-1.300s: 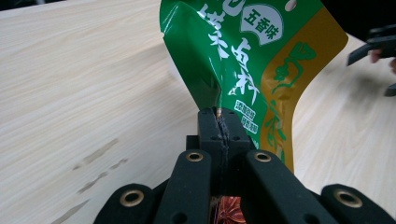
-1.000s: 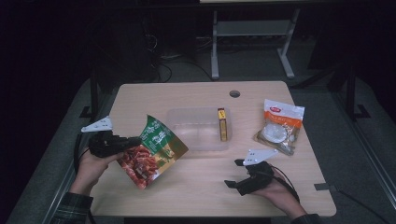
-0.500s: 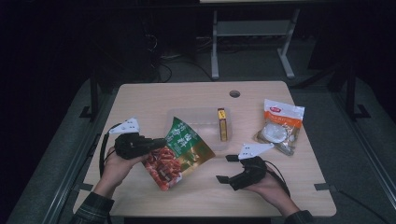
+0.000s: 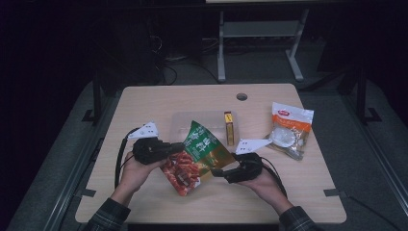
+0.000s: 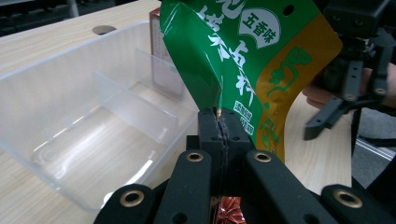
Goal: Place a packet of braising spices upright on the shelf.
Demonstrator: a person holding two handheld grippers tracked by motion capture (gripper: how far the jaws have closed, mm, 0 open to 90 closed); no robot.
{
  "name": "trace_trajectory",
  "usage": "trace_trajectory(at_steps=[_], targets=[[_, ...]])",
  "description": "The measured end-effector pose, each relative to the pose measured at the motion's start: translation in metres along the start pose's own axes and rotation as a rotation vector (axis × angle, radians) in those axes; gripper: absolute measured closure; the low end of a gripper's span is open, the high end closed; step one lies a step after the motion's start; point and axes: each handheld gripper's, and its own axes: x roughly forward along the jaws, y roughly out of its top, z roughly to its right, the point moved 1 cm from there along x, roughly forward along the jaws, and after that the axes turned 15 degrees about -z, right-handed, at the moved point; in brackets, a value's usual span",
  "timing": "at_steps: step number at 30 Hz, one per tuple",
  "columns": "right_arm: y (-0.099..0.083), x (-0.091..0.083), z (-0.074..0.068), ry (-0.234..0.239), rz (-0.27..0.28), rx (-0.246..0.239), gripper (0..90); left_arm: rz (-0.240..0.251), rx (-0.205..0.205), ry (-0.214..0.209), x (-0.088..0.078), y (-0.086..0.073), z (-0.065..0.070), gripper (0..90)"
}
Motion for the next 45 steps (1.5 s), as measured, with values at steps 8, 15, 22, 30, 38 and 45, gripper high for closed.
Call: trace_trajectory(at_steps=[8,15,22,30,38,45], targets=[[0.004,0.0,0.003,-0.002,0.025,0.004,67.0,-0.007,0.003,-0.003,0.002,-0.001,0.001,90.0],[0.006,-0.001,0.006,-0.016,0.038,0.025,82.3,0.003,-0.005,-0.006,0.001,0.0,0.001,90.0],[0.007,-0.004,0.01,0.007,0.044,0.04,89.7,0.001,0.005,-0.016,0.003,-0.001,0.002,89.7],[0.007,-0.009,0.011,0.022,0.032,0.024,90.0,-0.044,0.026,-0.002,0.003,-0.002,0.001,86.4],[0.01,-0.018,0.009,-0.004,0.018,-0.026,90.0,-0.073,0.068,0.061,-0.002,-0.003,-0.001,76.0],[0.015,-0.027,0.005,-0.018,0.004,-0.099,90.0,-0.088,0.107,0.078,-0.009,-0.01,-0.005,59.1]])
